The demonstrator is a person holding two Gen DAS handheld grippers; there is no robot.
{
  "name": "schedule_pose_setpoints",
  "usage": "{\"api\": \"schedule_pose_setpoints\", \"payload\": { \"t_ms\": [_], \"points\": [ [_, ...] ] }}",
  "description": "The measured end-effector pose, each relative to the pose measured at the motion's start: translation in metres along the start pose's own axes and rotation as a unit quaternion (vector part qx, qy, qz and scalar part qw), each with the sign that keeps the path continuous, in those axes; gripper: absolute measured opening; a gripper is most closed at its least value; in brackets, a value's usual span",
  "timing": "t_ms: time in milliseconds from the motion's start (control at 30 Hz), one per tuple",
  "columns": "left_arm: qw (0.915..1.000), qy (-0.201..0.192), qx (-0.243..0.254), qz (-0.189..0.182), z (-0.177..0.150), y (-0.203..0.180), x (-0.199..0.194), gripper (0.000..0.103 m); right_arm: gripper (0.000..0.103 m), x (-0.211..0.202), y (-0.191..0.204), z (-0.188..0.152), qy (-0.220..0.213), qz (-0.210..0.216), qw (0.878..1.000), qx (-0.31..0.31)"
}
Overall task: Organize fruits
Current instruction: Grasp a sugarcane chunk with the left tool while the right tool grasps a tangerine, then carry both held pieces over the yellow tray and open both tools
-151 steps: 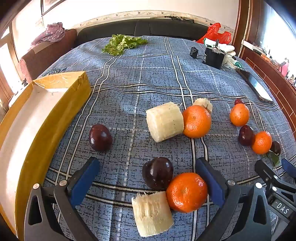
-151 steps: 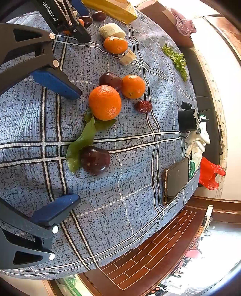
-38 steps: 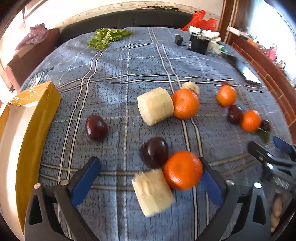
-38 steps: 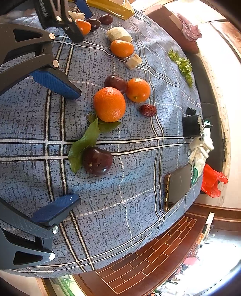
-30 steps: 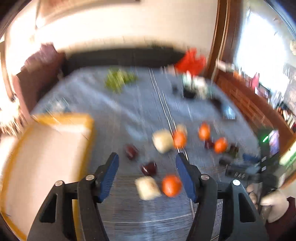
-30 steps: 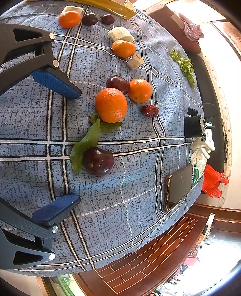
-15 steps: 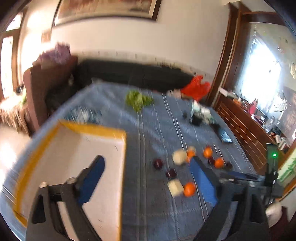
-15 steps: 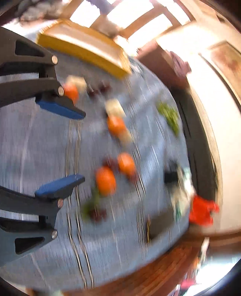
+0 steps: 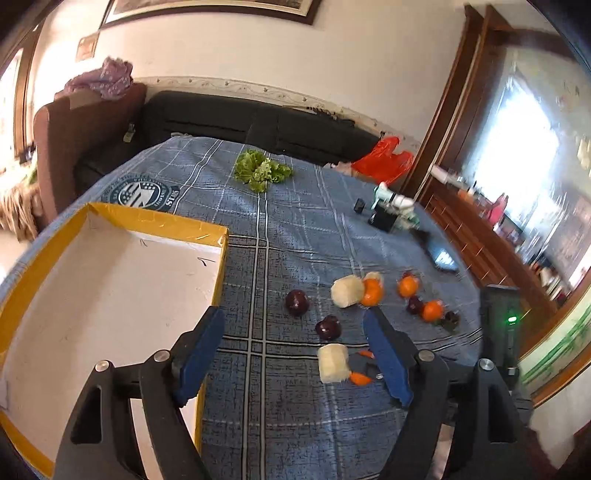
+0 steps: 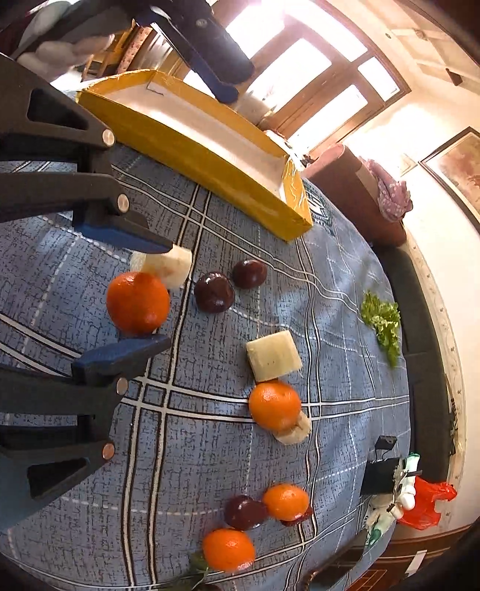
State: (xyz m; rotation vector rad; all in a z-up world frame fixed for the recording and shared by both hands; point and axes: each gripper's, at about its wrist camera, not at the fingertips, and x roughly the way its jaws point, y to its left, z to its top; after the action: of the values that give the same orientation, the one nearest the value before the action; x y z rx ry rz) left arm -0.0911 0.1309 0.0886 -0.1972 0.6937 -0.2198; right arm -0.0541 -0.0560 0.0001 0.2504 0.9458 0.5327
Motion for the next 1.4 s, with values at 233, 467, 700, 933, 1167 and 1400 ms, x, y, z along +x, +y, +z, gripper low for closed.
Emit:
{"api": "schedule_pose_setpoints", "payload": {
  "t_ms": [233,467,700,933,1167,1400],
  "points": [
    [0.9985,0.051,0.019,0.002,-0.011,-0.016,0.033,0.077,0.035,-0.022,-0.02,-0.003,-0.038,-0.032,0.998,0.03],
    [0.9936,0.103,0.044,-0.011,-0.026,-0.035,0.071,0.075,0.035,-0.04,-0.051,0.001,-0.063,-0.063,0.993,0.081],
    [0.9894,0.127,0.071,-0.007,-0.037,-0.051,0.096,0.073,0.035,-0.037,-0.055,0.0,-0.056,-0.071,0.992,0.089],
    [0.9876,0.136,0.078,-0.01,-0.043,-0.052,0.102,0.034,0.039,-0.026,-0.057,0.001,-0.034,-0.059,0.993,0.093],
    [0.991,0.115,0.066,0.015,-0.039,-0.046,0.081,0.03,0.038,-0.024,-0.049,-0.001,-0.037,-0.078,0.994,0.068],
    [0.9966,0.061,0.05,0.025,-0.022,-0.031,0.03,0.03,0.038,-0.027,-0.047,-0.003,-0.053,-0.094,0.992,0.06]
  ]
}}
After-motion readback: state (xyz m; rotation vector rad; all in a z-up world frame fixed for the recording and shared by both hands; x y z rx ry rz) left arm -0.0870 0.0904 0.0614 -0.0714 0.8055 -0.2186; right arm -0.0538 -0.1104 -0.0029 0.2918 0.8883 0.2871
